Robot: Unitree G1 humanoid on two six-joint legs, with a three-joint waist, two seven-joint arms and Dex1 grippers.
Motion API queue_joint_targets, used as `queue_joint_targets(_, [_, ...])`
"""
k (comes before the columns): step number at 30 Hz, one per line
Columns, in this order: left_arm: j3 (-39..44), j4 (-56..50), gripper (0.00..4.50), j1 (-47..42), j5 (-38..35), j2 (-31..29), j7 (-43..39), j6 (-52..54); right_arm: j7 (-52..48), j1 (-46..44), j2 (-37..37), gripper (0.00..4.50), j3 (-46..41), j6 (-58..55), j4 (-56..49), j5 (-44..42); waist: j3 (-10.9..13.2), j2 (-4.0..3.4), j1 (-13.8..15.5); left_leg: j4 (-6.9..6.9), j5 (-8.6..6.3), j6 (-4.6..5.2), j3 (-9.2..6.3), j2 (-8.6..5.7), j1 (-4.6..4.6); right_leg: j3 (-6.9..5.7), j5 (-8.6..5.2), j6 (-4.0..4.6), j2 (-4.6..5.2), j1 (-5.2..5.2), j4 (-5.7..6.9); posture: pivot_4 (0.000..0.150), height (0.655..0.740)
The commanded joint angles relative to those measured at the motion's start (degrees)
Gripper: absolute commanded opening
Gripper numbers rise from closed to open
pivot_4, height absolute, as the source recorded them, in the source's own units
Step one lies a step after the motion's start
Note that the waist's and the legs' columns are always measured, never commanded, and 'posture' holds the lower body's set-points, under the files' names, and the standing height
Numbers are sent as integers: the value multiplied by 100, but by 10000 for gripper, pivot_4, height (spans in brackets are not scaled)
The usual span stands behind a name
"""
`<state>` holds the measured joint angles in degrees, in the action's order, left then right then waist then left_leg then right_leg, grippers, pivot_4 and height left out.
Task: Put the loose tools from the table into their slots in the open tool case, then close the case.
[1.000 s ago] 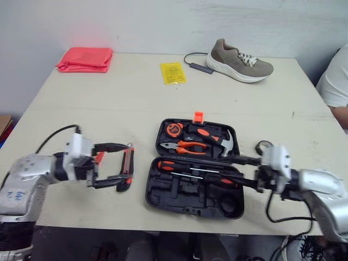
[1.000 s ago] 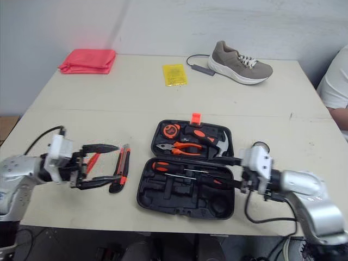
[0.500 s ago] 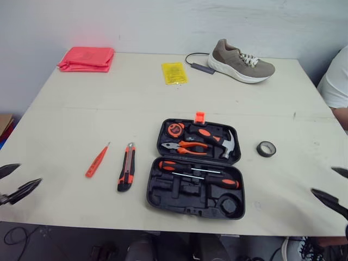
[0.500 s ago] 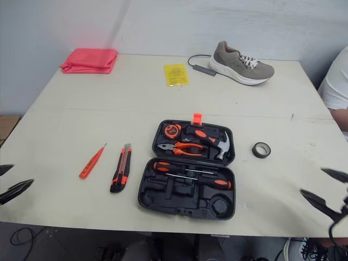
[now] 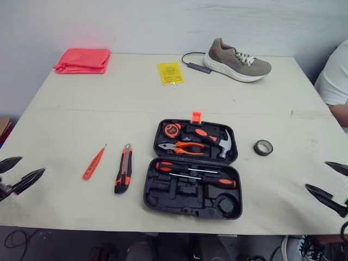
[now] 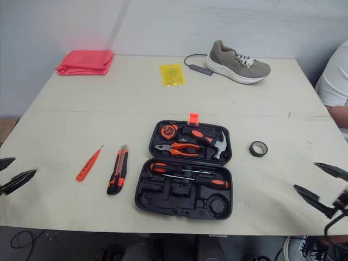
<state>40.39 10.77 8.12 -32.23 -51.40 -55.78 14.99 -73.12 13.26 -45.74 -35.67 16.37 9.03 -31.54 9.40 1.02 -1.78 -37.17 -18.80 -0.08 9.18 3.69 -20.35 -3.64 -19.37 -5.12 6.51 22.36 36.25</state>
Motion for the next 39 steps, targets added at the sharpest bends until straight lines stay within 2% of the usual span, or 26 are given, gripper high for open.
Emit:
queue_joint_targets(1, [-332, -1902, 45000, 40, -362, -69, 937, 1428, 378, -225, 162, 44579, 279, -525, -1252, -561, 1, 1, 10, -4, 1, 1, 0, -2, -1, 2, 0, 0, 0, 0, 4, 1500, 7400])
queue_joint_targets(7, [-913, -2887, 45000, -42, -164, -23, 2129, 2976, 666, -719, 575, 44579, 1067, -854, -2473, -865, 1, -2, 8, -1, 5, -1, 6, -6, 3, 10, 1, -2, -9, 2, 6, 1500, 7400])
queue_joint_targets(13, [-1338, -3261, 45000, -161, -3, 257, 2920, 3862, 726, -1057, 897, 44579, 1884, -967, -3072, -753, 2, 0, 24, -5, 6, -1, 14, -7, 3, 17, 1, -2, -11, 7, 13, 1500, 7400])
queue_joint_targets(19, [-1820, -3167, 45000, -429, 270, 555, 3245, 3976, 336, -1176, 1014, 44579, 2452, -647, -3092, -487, 2, 8, 55, -15, 5, 1, 12, -8, 0, 14, 1, -2, -11, 4, 15, 1500, 7400])
queue_joint_targets(26, [-2181, -2919, 45000, -686, 492, 695, 3237, 4022, 334, -1152, 1150, 44579, 2647, -474, -3013, -360, 2, 9, 71, -17, 6, 1, 13, -10, 1, 14, 1, -2, -10, 5, 19, 1500, 7400])
queue_joint_targets(29, [-2303, -2876, 36178, -703, 480, 697, 3136, 4182, 378, -1137, 1170, 45000, 2653, -470, -3023, -331, 2, 8, 98, -21, 6, 2, 12, -9, 2, 14, 1, -2, -10, 5, 23, 1500, 7400])
queue_joint_targets(36, [-2554, -2778, 4126, -734, 531, 805, 2993, 4199, 456, -1067, 1163, 45000, 2651, -466, -3065, -288, -2, 2, 171, -22, 5, 3, 15, -10, 4, 16, 1, -1, -8, 4, 22, 1500, 7400])
queue_joint_targets(39, [-2559, -2703, 3154, -776, 592, 847, 2999, 4152, 482, -1023, 1144, 45000, 2646, -486, -3102, -284, -8, -8, 180, -24, 4, 7, 14, -14, 7, 16, 1, -1, -5, -1, 22, 1500, 7400])
